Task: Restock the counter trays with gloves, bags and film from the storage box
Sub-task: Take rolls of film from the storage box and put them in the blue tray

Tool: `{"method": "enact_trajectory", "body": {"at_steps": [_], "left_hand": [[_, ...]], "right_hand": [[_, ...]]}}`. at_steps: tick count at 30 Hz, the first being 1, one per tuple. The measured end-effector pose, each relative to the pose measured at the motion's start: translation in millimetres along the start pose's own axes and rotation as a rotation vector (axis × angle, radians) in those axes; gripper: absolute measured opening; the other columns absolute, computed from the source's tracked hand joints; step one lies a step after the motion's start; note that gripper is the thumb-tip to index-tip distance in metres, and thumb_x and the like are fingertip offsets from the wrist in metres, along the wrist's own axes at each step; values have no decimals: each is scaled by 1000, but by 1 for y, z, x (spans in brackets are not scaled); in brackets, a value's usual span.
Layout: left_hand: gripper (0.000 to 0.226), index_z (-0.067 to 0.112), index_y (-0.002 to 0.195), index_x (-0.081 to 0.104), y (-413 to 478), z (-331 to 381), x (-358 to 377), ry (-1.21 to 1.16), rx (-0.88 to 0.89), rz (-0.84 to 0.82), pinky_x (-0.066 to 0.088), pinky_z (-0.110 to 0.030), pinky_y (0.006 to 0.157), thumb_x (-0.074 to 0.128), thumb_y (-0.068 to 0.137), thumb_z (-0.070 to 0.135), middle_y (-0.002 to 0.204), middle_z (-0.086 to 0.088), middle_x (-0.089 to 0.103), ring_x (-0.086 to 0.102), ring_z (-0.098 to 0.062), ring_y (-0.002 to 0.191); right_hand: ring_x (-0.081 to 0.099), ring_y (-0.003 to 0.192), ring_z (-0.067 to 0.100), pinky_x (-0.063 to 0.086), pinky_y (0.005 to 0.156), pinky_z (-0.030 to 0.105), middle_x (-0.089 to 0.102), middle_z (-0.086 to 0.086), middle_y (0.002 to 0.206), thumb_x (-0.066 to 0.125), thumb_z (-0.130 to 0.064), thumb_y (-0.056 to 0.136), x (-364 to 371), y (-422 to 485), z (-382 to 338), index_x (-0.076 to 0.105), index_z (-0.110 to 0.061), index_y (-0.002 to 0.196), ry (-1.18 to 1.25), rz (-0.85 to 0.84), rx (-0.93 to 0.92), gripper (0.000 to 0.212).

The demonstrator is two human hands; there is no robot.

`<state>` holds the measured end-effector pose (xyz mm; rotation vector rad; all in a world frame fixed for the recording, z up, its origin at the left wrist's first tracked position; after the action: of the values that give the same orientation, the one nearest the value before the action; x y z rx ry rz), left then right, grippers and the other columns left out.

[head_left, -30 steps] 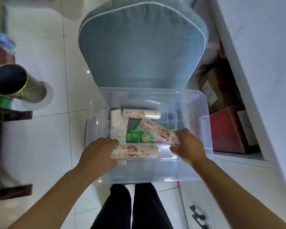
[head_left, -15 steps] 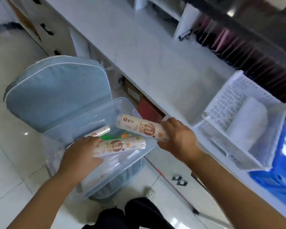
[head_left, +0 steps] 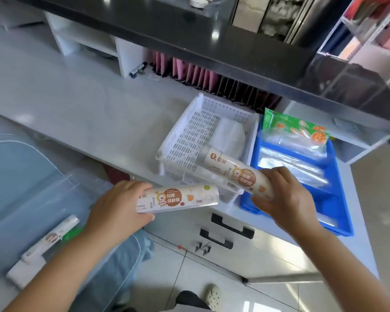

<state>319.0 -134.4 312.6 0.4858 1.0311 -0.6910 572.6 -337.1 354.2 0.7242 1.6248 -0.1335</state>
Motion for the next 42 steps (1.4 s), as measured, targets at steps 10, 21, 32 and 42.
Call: {"method": "enact_trajectory", "body": {"at_steps": [10,21,32,42], "left_hand": [[63,30,110,57,34,107,51,28,1,35,41,-28,65,82,53,36,100,11,61,54,-13,93],[59,26,104,58,58,143,67,132,-11,90,41,-30,60,84,51,27,92,6,63,55,-19,85],[59,25,106,61,118,149,60,138,99,54,37,-30,62,85,53,23,96,3,65,56,-23,87],[61,19,110,61,164,141,60,86,167,11,37,-29,59,86,55,22,95,-1,66,49,-16,80]], "right_hand": [[65,71,32,48,53,35,63,6,89,90,-29,53,-25,-4,197,66,-13,102,-123,-295,3,57],[48,107,22,35,97,33,54,1,115,52,-54,83,7,4,228,51,-20,121,-270,-468,-211,51],[62,79,31,54,68,38,65,8,87,84,-24,63,6,16,196,69,-15,101,-80,-489,-225,42],[50,93,24,49,78,40,52,4,102,59,-40,87,43,35,155,59,-31,115,85,-617,-335,29]]}}
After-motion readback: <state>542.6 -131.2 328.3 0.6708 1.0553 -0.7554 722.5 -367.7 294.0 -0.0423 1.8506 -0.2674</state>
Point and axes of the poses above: each hand's wrist, its own y-axis towards the middle knuckle, its own x-axis out of the palm, z = x × y, the point moved 1 cm from there along y, towards the middle knuckle
